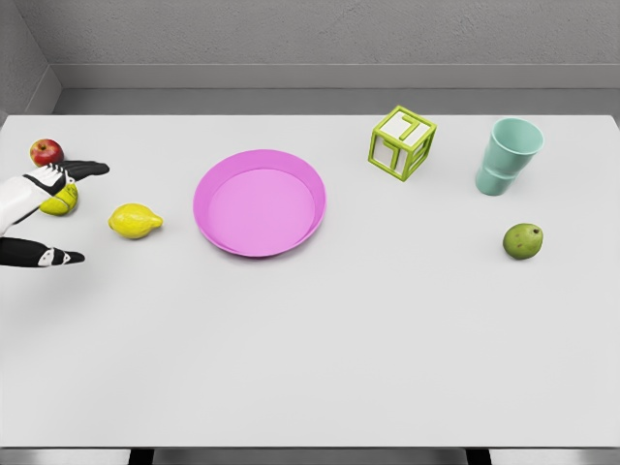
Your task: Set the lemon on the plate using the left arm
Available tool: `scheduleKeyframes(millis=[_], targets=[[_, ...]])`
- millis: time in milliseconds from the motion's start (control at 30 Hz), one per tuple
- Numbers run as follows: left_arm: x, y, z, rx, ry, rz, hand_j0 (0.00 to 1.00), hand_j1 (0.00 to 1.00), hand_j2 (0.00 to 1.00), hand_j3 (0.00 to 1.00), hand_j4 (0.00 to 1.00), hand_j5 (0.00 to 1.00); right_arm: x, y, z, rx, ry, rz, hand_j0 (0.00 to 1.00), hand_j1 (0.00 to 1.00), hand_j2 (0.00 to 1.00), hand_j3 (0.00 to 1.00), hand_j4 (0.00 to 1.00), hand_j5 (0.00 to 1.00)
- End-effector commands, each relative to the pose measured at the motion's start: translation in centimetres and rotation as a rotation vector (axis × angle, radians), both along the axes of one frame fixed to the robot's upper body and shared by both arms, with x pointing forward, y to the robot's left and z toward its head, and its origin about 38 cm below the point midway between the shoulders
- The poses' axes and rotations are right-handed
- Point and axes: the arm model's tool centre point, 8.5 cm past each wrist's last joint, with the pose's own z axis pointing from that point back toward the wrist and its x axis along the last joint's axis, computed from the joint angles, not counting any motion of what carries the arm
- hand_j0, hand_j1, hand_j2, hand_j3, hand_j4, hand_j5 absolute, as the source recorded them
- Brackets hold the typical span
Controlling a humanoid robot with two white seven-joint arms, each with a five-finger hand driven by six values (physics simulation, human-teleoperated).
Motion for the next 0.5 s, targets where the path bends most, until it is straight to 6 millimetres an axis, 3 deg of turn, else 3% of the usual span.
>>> scheduleKeyframes(millis=[0,200,233,367,467], targets=[[0.0,0.0,0.1,-0.005,0.000,0.001,1.00,1.00,1.00,1.00,1.00,1.00,-0.2,0.0,0.0,0.001,0.004,-0.012,1.00,1.00,1.00,1.00,1.00,1.00],[-0.3,1.2,0.0,0.161,0.087,-0.037,1.00,1.00,1.00,1.00,1.00,1.00,-0.3,0.0,0.0,0.001,0.010,-0.003,1.00,1.00,1.00,1.00,1.00,1.00],[-0.5,0.8,-0.8,0.181,0.129,-0.064,1.00,1.00,1.00,1.00,1.00,1.00,-0.3,0.0,0.0,0.001,0.010,-0.002,1.00,1.00,1.00,1.00,1.00,1.00],[0.4,0.3,-0.3,0.187,0.076,-0.044,1.00,1.00,1.00,1.00,1.00,1.00,-0.4,0.0,0.0,0.001,0.011,-0.002,1.00,1.00,1.00,1.00,1.00,1.00],[2.1,-1.9,-1.8,0.308,0.037,-0.035,1.00,1.00,1.00,1.00,1.00,1.00,-0.4,0.0,0.0,0.001,0.011,-0.002,1.00,1.00,1.00,1.00,1.00,1.00]])
